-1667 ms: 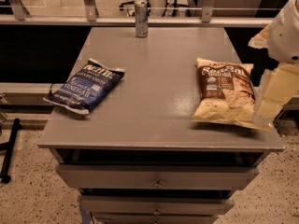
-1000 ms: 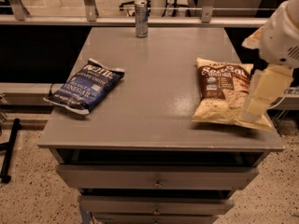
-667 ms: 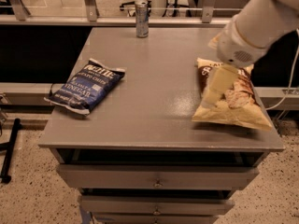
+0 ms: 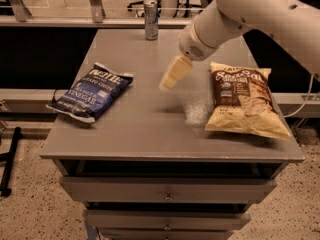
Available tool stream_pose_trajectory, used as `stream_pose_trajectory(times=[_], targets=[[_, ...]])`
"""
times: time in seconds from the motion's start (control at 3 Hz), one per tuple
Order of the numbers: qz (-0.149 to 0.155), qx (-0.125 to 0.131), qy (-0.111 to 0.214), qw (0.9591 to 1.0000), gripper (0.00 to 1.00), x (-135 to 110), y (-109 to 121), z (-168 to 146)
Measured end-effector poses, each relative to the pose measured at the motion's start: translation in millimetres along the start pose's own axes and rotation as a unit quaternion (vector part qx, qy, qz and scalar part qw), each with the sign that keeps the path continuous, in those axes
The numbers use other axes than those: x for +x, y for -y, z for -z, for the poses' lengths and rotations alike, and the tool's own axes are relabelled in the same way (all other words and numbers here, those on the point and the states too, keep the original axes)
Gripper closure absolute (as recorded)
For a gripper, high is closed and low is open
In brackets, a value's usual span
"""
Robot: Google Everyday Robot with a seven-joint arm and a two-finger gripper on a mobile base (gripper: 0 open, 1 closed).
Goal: Move redbull can near blue chip bag
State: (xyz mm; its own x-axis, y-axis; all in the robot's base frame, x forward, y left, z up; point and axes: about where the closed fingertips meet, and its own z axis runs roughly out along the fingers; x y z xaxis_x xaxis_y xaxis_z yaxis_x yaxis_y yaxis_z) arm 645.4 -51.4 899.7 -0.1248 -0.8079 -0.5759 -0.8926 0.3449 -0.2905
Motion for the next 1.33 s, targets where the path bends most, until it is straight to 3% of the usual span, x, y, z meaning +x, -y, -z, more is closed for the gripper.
stream_pose_trajectory(times=[0.33,1.0,1.33], targets=[[-0.005,0.026,0.050,0.9984,0.00,-41.4,25.9,-20.8],[-0.015,0.038,0.055,0.9976,0.00,-42.1,28.4,-23.7],[-0.045,0.073,0.078,0.9933,0.00,-41.0,53.2,-41.7]])
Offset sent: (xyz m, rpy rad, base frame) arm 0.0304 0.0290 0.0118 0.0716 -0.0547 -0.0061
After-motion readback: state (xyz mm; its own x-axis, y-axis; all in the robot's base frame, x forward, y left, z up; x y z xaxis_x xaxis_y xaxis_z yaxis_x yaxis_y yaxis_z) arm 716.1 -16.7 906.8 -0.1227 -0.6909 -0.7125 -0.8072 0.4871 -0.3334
